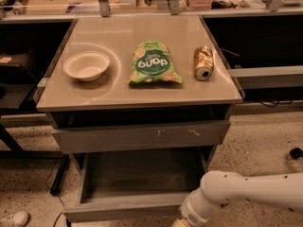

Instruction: Close middle drawer

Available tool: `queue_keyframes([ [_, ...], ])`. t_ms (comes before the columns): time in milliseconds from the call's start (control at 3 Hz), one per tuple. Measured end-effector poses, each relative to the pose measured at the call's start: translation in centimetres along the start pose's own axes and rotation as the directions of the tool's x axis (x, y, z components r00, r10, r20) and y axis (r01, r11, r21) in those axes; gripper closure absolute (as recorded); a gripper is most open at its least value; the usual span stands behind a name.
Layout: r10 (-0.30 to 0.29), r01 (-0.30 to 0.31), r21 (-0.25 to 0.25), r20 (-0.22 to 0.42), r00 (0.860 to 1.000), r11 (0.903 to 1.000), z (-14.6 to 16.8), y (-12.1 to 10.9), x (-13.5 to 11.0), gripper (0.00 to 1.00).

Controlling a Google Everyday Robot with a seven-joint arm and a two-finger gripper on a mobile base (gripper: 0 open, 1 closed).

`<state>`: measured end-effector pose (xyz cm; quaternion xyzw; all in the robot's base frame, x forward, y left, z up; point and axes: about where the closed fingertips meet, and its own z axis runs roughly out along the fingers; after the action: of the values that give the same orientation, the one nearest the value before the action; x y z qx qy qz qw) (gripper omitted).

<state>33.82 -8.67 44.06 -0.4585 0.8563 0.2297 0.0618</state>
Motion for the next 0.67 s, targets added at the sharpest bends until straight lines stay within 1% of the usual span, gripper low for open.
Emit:
queue_keyframes([
  [333,0.000,0.000,0.000,0.000,1.000,1.0000,0.00,0.00,0.00,0.00],
  [667,0.000,0.000,0.000,0.000,1.000,1.0000,0.00,0.00,0.00,0.19],
])
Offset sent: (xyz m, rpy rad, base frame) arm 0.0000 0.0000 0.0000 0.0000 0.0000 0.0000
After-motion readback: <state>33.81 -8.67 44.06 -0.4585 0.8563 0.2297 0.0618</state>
